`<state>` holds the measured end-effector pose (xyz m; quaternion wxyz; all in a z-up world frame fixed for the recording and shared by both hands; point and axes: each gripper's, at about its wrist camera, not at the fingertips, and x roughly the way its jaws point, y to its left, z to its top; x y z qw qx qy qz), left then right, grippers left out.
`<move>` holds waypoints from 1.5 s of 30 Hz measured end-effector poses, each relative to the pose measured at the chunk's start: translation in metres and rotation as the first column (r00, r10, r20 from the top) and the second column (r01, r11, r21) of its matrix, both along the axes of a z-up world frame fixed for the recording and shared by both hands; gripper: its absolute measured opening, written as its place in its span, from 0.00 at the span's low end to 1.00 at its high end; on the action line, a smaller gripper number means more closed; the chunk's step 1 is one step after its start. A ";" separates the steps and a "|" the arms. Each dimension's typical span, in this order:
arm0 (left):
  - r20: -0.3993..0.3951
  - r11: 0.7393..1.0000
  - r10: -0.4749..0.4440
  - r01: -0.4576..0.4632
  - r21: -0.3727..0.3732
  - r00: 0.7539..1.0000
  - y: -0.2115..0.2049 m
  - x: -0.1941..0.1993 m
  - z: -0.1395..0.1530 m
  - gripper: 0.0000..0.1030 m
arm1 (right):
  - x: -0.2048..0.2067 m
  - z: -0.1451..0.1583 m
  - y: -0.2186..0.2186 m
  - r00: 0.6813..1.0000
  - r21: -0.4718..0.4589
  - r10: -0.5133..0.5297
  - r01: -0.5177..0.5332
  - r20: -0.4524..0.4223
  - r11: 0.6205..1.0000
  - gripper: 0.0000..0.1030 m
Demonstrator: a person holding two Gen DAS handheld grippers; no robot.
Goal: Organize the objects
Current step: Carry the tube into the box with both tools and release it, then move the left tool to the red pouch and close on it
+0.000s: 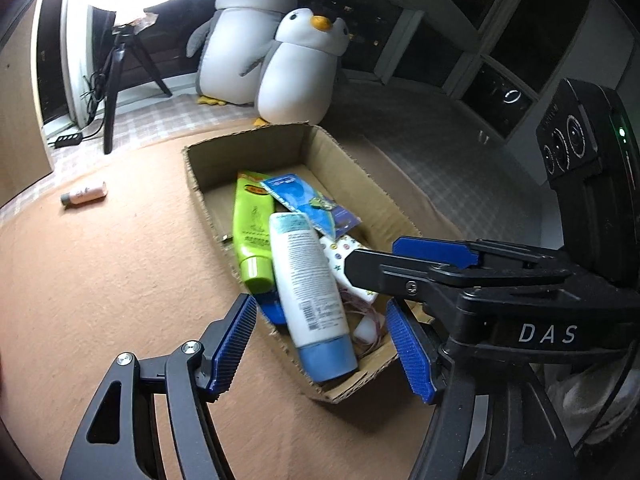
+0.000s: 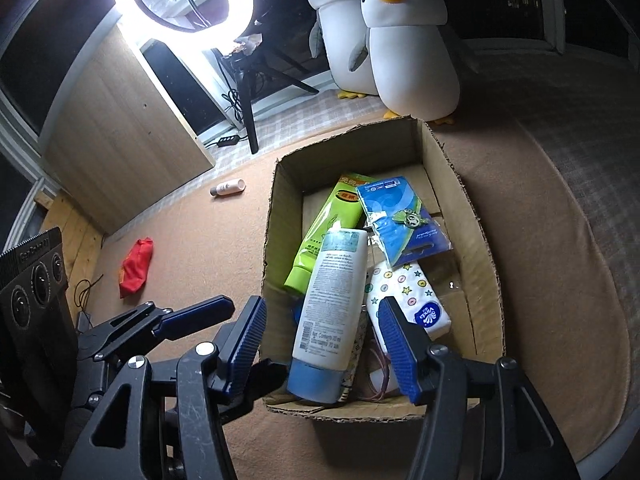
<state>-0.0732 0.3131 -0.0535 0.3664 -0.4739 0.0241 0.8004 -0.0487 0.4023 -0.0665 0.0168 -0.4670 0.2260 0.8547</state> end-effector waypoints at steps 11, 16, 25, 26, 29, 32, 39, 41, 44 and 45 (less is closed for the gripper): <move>0.007 0.988 0.153 -0.152 -0.037 0.988 -0.082 -0.018 -0.003 0.71 | 0.006 0.001 -0.026 0.996 -0.004 0.034 -0.034 -0.077 0.999 0.53; 0.012 0.961 0.273 -0.272 -0.056 0.962 -0.146 -0.039 -0.005 0.74 | 0.001 -0.001 -0.046 0.994 0.026 0.051 -0.049 -0.092 0.998 0.53; 0.010 0.866 0.491 -0.487 -0.111 0.871 -0.276 -0.094 -0.015 0.76 | -0.013 -0.006 -0.090 0.993 0.041 0.097 -0.094 -0.063 0.995 0.54; 0.009 0.854 0.511 -0.507 -0.115 0.859 -0.290 -0.100 -0.016 0.76 | -0.015 -0.007 -0.097 0.993 0.048 0.104 -0.101 -0.057 0.994 0.54; 0.011 0.815 0.572 -0.567 -0.121 0.820 -0.328 -0.121 -0.021 0.76 | -0.019 -0.010 -0.110 0.991 0.047 0.121 -0.119 -0.048 0.992 0.54; 0.018 0.778 0.624 -0.619 -0.108 0.781 -0.362 -0.140 -0.025 0.76 | -0.023 -0.014 -0.122 0.991 0.042 0.132 -0.130 -0.035 0.991 0.54; 0.066 0.680 0.733 -0.727 -0.094 0.677 -0.416 -0.182 -0.047 0.76 | -0.022 -0.020 -0.139 0.992 0.041 0.129 -0.128 -0.005 0.991 0.54; 0.083 0.657 0.754 -0.746 -0.105 0.652 -0.425 -0.193 -0.056 0.76 | -0.020 -0.020 -0.142 0.992 0.044 0.130 -0.129 -0.005 0.991 0.54; 0.086 0.647 0.762 -0.748 -0.150 0.642 -0.428 -0.204 -0.070 0.76 | -0.017 -0.019 -0.145 0.992 0.055 0.129 -0.128 -0.002 0.990 0.54; 0.088 0.651 0.758 -0.740 -0.168 0.647 -0.428 -0.208 -0.074 0.75 | -0.017 -0.019 -0.145 0.992 0.057 0.128 -0.128 0.000 0.990 0.54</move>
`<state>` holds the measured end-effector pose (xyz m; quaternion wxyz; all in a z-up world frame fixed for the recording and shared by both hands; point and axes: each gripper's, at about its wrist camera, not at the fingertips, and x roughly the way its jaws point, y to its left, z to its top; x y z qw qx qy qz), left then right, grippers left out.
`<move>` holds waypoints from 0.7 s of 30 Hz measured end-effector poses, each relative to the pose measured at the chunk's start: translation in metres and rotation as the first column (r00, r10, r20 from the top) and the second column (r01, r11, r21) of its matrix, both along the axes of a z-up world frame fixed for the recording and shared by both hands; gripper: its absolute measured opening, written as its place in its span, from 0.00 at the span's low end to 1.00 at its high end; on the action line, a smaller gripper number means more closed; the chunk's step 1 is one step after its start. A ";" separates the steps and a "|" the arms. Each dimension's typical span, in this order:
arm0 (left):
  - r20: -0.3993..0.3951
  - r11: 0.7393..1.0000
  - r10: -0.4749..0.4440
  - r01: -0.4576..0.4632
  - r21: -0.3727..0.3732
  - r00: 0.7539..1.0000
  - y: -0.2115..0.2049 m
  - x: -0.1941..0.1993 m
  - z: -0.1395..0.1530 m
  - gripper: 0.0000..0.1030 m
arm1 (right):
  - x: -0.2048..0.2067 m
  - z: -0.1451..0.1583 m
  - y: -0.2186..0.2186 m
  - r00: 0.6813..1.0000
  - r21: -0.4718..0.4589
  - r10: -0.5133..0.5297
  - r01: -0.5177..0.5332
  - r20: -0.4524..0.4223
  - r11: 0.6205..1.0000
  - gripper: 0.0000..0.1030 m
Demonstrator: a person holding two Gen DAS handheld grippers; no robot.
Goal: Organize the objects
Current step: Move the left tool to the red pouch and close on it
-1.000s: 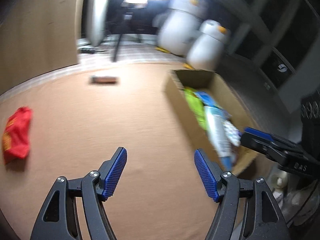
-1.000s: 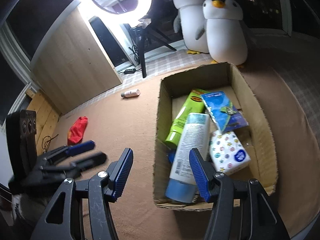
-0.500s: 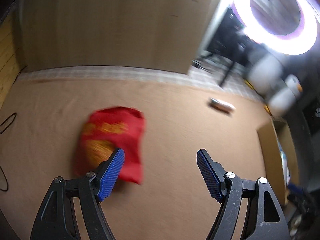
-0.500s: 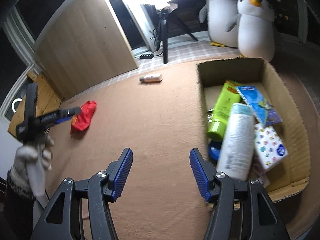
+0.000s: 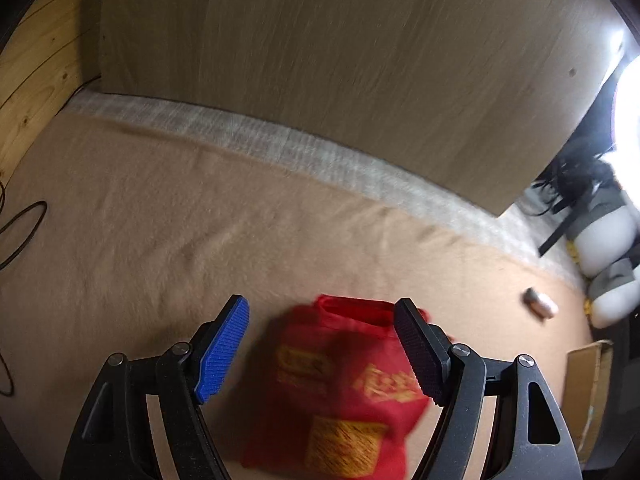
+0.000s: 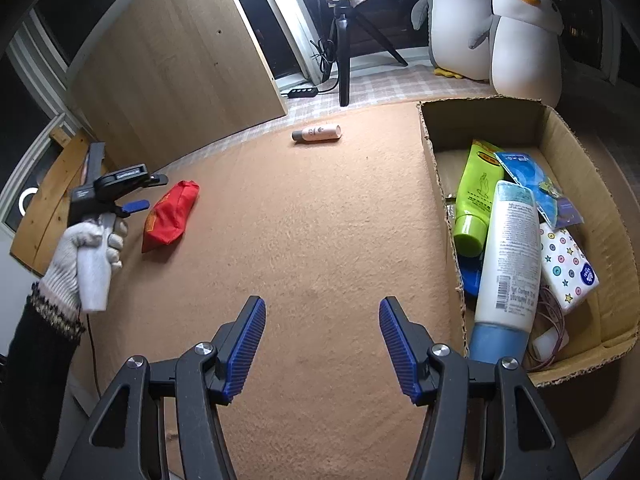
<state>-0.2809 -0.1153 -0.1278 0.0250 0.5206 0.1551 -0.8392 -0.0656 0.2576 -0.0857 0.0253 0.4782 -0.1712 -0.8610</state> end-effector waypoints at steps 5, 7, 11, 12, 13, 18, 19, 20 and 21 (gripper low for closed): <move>0.035 0.999 -0.044 0.044 -0.005 0.998 0.006 -0.002 -0.017 0.74 | 0.001 -0.003 0.005 1.000 0.002 -0.019 0.019 0.012 1.000 0.54; 0.033 0.998 -0.055 0.055 0.005 0.998 0.010 0.002 -0.019 0.74 | 0.000 -0.004 0.006 1.000 0.001 -0.022 0.022 0.015 1.000 0.54; 0.035 0.996 -0.090 0.089 0.027 0.995 0.021 0.010 -0.023 0.72 | -0.004 -0.005 0.004 1.000 -0.003 -0.011 0.011 0.019 1.000 0.54; 0.034 0.995 -0.101 0.100 0.032 0.994 0.025 0.013 -0.024 0.72 | -0.006 -0.006 0.003 1.000 -0.006 -0.007 0.007 0.018 1.000 0.54; 0.035 0.993 -0.113 0.112 0.027 0.993 0.029 0.017 -0.025 0.72 | -0.007 -0.006 0.002 1.000 -0.010 -0.002 0.002 0.018 1.000 0.54; 0.023 0.982 -0.186 0.186 0.008 0.982 0.059 0.043 -0.027 0.72 | -0.013 -0.006 -0.004 0.999 -0.016 0.030 -0.029 0.016 0.999 0.54; 0.018 0.980 -0.201 0.201 0.008 0.979 0.066 0.049 -0.028 0.72 | -0.014 -0.006 -0.005 0.999 -0.018 0.035 -0.035 0.016 0.999 0.54; 0.012 0.977 -0.214 0.214 0.004 0.977 0.074 0.057 -0.028 0.72 | -0.015 -0.006 -0.006 0.999 -0.021 0.039 -0.038 0.016 0.999 0.54; 0.007 0.973 -0.230 0.230 0.003 0.973 0.082 0.063 -0.028 0.72 | -0.016 -0.007 -0.007 0.999 -0.025 0.043 -0.043 0.018 0.999 0.54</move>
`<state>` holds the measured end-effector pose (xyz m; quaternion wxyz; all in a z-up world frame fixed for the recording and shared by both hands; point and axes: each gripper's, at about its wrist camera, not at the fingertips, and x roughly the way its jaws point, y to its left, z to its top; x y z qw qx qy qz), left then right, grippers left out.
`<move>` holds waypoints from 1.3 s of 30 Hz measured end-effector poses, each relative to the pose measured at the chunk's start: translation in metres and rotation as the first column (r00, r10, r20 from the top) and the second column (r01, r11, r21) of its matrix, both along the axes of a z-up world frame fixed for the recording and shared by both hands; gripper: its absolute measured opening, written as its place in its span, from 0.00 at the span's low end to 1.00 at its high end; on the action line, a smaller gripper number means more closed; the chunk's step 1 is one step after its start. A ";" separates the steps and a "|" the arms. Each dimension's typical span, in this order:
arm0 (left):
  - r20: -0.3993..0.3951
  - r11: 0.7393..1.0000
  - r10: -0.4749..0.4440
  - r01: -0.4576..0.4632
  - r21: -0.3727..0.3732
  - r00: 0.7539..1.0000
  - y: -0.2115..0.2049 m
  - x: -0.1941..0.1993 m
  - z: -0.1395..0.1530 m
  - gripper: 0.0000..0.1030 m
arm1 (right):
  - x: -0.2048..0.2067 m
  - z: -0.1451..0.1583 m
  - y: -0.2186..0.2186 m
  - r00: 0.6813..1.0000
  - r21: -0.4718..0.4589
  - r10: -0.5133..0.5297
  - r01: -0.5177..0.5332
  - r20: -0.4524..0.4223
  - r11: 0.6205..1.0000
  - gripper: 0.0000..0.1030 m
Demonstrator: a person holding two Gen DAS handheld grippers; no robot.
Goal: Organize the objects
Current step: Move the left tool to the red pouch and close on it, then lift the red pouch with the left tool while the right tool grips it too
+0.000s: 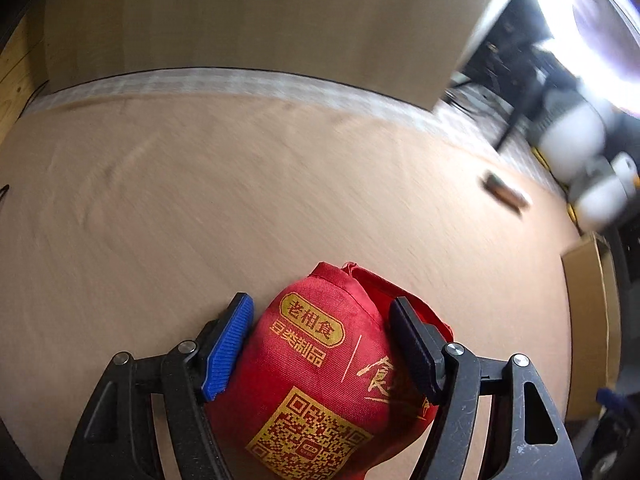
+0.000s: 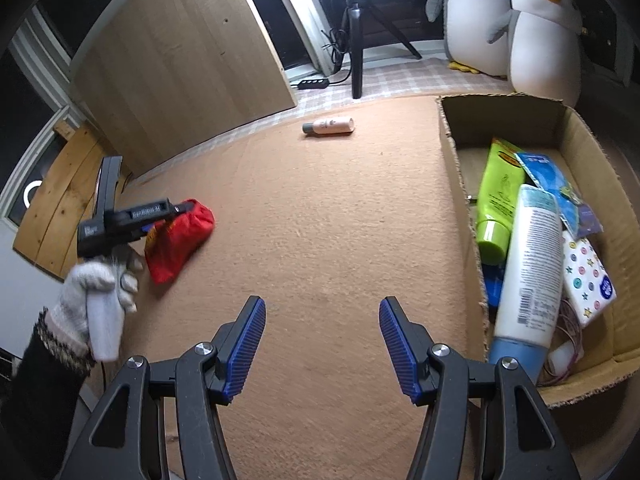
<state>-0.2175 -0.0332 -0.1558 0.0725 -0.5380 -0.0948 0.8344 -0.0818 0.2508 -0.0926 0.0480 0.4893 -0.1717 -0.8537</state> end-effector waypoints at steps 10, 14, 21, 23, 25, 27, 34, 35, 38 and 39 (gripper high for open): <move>-0.042 0.961 -0.277 0.277 -0.003 0.960 0.117 0.085 0.000 0.72 | 0.000 -0.005 -0.003 1.000 -0.038 0.023 -0.022 0.016 0.999 0.54; -0.049 0.909 -0.416 0.416 -0.011 0.908 0.151 0.121 0.004 0.72 | 0.005 -0.007 -0.001 0.999 -0.045 0.026 -0.025 0.023 0.999 0.54; -0.058 0.854 -0.520 0.521 0.002 0.852 0.177 0.154 0.004 0.72 | 0.016 -0.013 0.005 0.998 -0.066 0.022 -0.019 0.053 0.998 0.54; -0.061 0.848 -0.529 0.530 0.011 0.847 0.179 0.159 0.006 0.72 | 0.018 -0.015 0.006 0.998 -0.074 0.023 -0.019 0.059 0.997 0.54; -0.055 0.851 -0.522 0.524 0.026 0.851 0.180 0.159 0.007 0.72 | 0.019 -0.017 0.006 0.997 -0.079 0.026 -0.021 0.066 0.997 0.54; -0.050 0.858 -0.510 0.512 0.032 0.858 0.173 0.162 0.012 0.73 | 0.021 -0.018 0.005 0.997 -0.085 0.037 -0.030 0.075 0.996 0.54; -0.071 0.897 -0.437 0.440 0.034 0.897 0.133 0.181 0.039 0.81 | 0.020 -0.026 0.001 0.988 -0.148 0.093 -0.074 0.125 0.986 0.54; -0.058 0.904 -0.422 0.425 0.048 0.905 0.126 0.185 0.040 0.82 | 0.019 -0.027 0.000 0.987 -0.151 0.099 -0.079 0.128 0.985 0.54; 0.005 0.919 -0.380 0.377 0.115 0.925 0.110 0.198 0.036 0.82 | 0.018 -0.030 -0.006 0.979 -0.164 0.143 -0.118 0.145 0.979 0.54; 0.023 0.921 -0.371 0.365 0.140 0.928 0.106 0.200 0.033 0.82 | 0.017 -0.032 -0.008 0.975 -0.166 0.160 -0.135 0.152 0.977 0.54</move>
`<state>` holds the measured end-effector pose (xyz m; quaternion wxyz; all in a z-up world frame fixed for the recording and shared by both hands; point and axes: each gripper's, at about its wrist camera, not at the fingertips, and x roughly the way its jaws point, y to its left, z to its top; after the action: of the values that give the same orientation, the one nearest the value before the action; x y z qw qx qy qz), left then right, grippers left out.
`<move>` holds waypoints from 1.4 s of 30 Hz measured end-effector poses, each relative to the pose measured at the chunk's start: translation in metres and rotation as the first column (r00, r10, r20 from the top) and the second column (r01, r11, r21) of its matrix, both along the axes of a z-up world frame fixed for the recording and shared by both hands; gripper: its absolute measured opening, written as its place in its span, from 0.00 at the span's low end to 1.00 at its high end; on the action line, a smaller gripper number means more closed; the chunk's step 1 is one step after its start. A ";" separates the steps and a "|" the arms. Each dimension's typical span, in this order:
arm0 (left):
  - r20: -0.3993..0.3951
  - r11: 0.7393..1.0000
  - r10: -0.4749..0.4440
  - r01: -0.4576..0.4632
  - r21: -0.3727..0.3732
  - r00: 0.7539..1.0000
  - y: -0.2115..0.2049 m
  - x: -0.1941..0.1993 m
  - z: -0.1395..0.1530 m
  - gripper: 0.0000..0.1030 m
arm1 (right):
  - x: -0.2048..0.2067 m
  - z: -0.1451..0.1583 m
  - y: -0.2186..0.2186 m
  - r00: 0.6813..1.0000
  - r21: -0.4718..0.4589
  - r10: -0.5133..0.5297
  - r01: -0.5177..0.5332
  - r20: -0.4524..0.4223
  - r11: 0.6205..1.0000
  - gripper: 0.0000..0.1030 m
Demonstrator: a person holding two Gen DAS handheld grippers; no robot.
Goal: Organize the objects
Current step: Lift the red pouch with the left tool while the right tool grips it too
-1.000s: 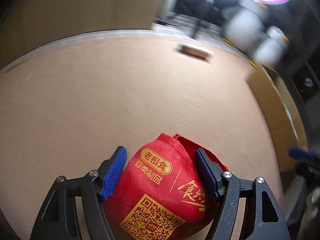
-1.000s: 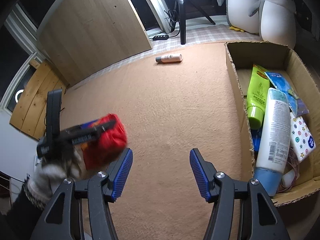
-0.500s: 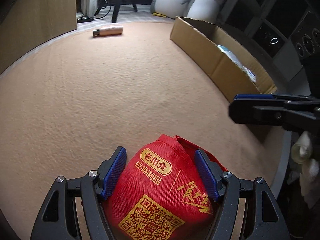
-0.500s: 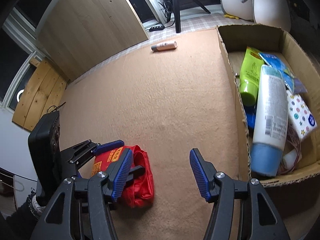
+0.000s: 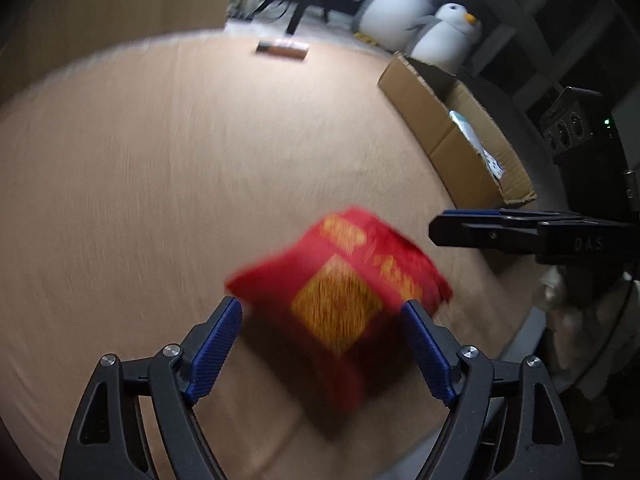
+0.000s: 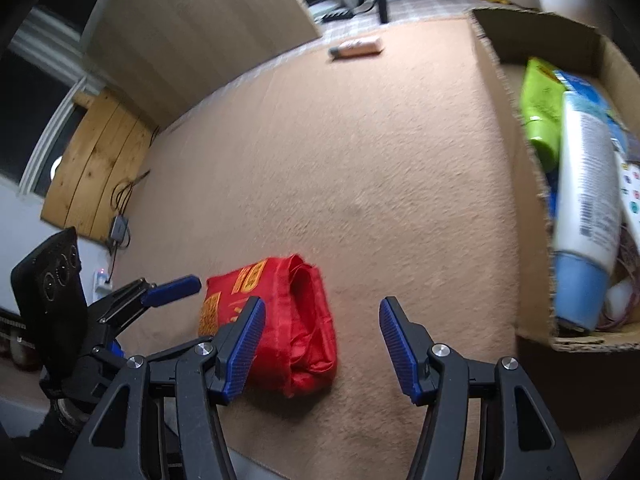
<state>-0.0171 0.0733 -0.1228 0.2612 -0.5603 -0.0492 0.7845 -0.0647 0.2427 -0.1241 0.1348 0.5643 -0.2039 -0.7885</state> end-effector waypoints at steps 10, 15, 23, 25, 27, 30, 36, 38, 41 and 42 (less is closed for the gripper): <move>0.084 0.998 0.029 -0.034 0.060 0.996 -0.001 0.011 -0.019 0.82 | -0.009 -0.017 -0.028 0.985 -0.031 0.146 -0.143 0.088 0.989 0.54; 0.094 0.996 0.033 -0.041 0.081 0.995 0.002 0.011 -0.021 0.81 | -0.012 -0.018 -0.037 0.980 -0.024 0.179 -0.178 0.088 0.984 0.57; 0.070 0.997 0.025 -0.030 0.069 0.997 0.012 0.010 -0.019 0.79 | -0.007 -0.018 -0.047 0.974 -0.023 0.213 -0.212 0.070 0.977 0.57; 0.058 0.998 0.023 -0.027 0.065 0.998 0.014 0.011 -0.015 0.77 | -0.006 -0.018 -0.049 0.974 -0.028 0.215 -0.214 0.064 0.976 0.57; 0.046 0.998 0.018 -0.021 0.062 0.999 0.016 0.011 -0.010 0.76 | -0.004 -0.015 -0.051 0.973 -0.013 0.223 -0.222 0.053 0.975 0.57; 0.017 0.998 0.002 -0.003 0.057 1.000 0.023 0.009 0.000 0.76 | -0.002 -0.010 -0.051 0.974 0.004 0.224 -0.225 0.035 0.974 0.57; -0.034 0.997 -0.027 0.029 0.070 0.999 0.042 -0.006 0.022 0.76 | -0.003 0.007 -0.029 0.984 -0.005 0.177 -0.177 -0.004 0.984 0.57; -0.055 0.996 -0.043 0.047 0.073 0.998 0.051 -0.011 0.031 0.76 | -0.003 0.014 -0.019 0.987 0.000 0.159 -0.159 -0.023 0.987 0.57; -0.090 0.994 -0.071 0.078 0.077 0.993 0.070 -0.020 0.043 0.76 | -0.002 0.027 -0.002 0.990 0.015 0.131 -0.130 -0.055 0.991 0.57; -0.101 0.993 -0.079 0.087 0.077 0.992 0.077 -0.024 0.046 0.76 | -0.002 0.030 0.004 0.990 0.020 0.123 -0.122 -0.065 0.992 0.57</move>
<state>-0.0408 0.1501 -0.0763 0.3185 -0.5116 -0.0449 0.7967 -0.0667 0.2465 -0.0937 0.1850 0.5506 -0.1581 -0.7985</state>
